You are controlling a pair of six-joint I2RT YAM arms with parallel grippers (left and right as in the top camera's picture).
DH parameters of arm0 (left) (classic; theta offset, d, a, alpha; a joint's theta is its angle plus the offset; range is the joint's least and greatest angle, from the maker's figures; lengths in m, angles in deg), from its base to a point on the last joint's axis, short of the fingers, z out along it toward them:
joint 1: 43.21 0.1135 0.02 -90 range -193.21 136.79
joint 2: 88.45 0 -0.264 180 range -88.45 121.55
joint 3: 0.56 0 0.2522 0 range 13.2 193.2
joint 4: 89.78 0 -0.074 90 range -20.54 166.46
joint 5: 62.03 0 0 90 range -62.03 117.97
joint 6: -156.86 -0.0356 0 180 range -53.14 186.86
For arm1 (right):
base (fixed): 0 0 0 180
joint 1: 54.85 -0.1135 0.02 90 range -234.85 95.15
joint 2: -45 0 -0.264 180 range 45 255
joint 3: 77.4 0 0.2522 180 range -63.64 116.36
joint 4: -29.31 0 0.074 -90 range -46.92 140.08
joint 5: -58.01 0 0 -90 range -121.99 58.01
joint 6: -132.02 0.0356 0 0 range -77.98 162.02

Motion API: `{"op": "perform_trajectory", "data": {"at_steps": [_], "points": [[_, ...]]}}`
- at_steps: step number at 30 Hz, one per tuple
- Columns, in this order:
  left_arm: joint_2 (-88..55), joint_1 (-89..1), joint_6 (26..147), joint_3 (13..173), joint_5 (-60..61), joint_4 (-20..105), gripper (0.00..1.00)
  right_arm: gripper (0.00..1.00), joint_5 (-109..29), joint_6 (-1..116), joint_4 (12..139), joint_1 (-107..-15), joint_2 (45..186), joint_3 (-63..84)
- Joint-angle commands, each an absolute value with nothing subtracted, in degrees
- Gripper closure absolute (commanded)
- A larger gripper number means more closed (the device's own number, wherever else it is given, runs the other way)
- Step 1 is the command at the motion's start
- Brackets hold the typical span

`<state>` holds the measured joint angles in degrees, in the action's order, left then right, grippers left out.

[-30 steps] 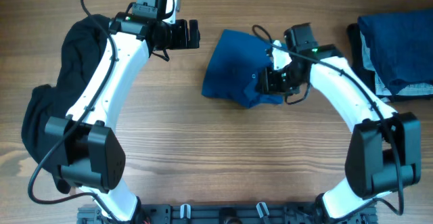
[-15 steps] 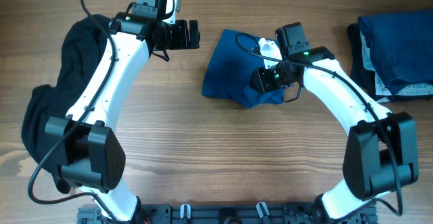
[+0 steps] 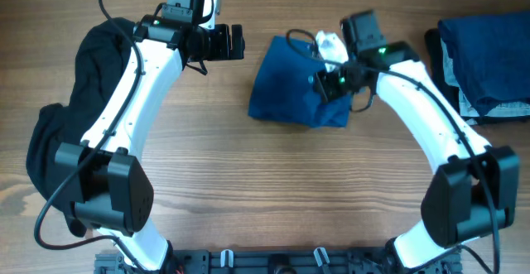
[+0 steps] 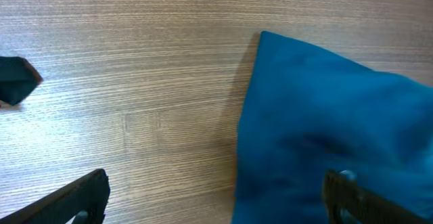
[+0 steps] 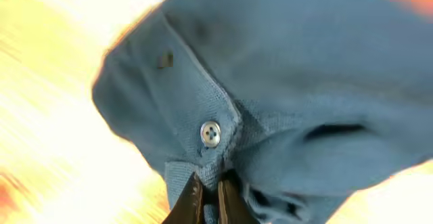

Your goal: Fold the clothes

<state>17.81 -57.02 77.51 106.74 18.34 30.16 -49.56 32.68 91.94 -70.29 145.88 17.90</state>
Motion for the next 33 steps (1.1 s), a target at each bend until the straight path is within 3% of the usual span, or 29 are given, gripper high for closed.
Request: {"op": "perform_trajectory", "data": {"at_steps": [1,10,12,13,15,17,18,22,24,29,33], "points": [[16.93,-56.86,77.6,106.96,19.34,30.29,0.0,0.96,-47.44,29.97,93.38,-70.31,143.5,24.81],[16.93,-56.84,77.6,106.96,20.39,30.35,0.0,0.96,-48.94,34.01,99.3,-70.38,143.59,25.61],[16.93,-56.86,77.6,106.96,20.39,30.33,0.0,0.91,-53.45,37.6,99.52,-70.49,143.68,25.59],[16.93,-56.86,77.6,106.96,20.39,30.33,0.0,0.85,-55.68,37.75,99.28,-70.75,143.83,25.59],[16.93,-56.86,77.6,106.96,20.39,30.33,0.0,0.56,-57.62,37.77,98.45,-71.6,144.18,25.59],[16.93,-56.86,77.6,106.96,20.37,30.31,0.0,0.39,-57.75,39.78,97.27,-72.45,144.42,25.59],[16.93,-56.86,77.6,106.96,20.37,30.29,0.0,0.38,-57.75,41.75,96.88,-72.45,144.42,25.59],[16.93,-56.86,77.62,106.96,20.37,29.87,0.0,0.4,-56.57,51.47,97.47,-70.97,144.42,25.13],[16.93,-56.86,77.6,106.96,20.39,29.44,0.0,0.46,-54.65,55.19,98.25,-69.5,144.42,23.17],[16.93,-56.86,77.6,106.96,20.42,29.24,0.0,0.71,-54.47,57.29,94.58,-65.7,144.44,12.7],[16.93,-56.86,77.6,106.96,20.39,29.24,0.0,0.71,-53.77,57.92,86.47,-64.13,144.44,5.27]]}}
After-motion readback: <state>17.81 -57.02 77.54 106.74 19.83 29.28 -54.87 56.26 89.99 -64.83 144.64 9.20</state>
